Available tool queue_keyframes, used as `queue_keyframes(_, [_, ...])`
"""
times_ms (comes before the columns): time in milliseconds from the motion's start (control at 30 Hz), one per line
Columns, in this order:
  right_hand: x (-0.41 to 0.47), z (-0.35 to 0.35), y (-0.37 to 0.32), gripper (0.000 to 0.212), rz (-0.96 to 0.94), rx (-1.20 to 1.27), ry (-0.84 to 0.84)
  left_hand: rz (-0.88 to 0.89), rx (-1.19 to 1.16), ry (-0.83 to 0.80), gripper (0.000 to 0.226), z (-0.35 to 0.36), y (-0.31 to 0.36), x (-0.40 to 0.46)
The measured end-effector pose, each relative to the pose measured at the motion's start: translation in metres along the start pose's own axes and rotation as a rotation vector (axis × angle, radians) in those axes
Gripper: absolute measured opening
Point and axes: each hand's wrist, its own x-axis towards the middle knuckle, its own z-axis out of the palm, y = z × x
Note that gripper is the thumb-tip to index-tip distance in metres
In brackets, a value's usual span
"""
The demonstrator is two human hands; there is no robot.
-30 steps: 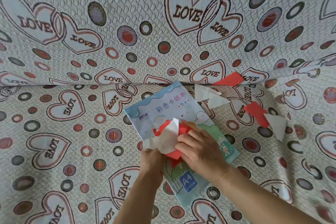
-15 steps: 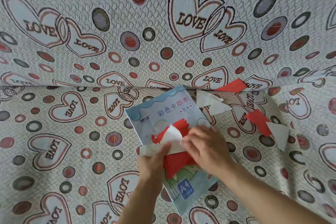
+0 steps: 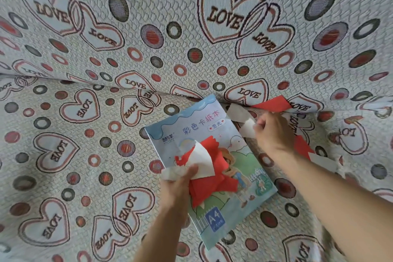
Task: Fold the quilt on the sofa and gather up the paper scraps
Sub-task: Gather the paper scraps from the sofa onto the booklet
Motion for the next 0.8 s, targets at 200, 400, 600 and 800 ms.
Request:
queue_keyframes(200, [-0.024, -0.014, 0.012, 0.009, 0.083, 0.369, -0.026, -0.022, -0.005, 0.049, 0.033, 0.004, -0.003, -0.012])
queue_keyframes(400, [-0.067, -0.035, -0.018, 0.015, 0.128, 0.892, -0.248, 0.098, 0.014, 0.003, 0.016, 0.008, -0.004, -0.022])
queue_keyframes(600, [-0.102, 0.000, -0.040, 0.012, -0.160, 0.483, -0.505, 0.149, 0.071, -0.012, 0.024, 0.003, -0.007, -0.015])
queue_keyframes(800, [-0.102, 0.012, -0.052, 0.009, -0.082, 0.187, -0.301, 0.105, 0.024, -0.075, 0.024, 0.001, -0.010, -0.013])
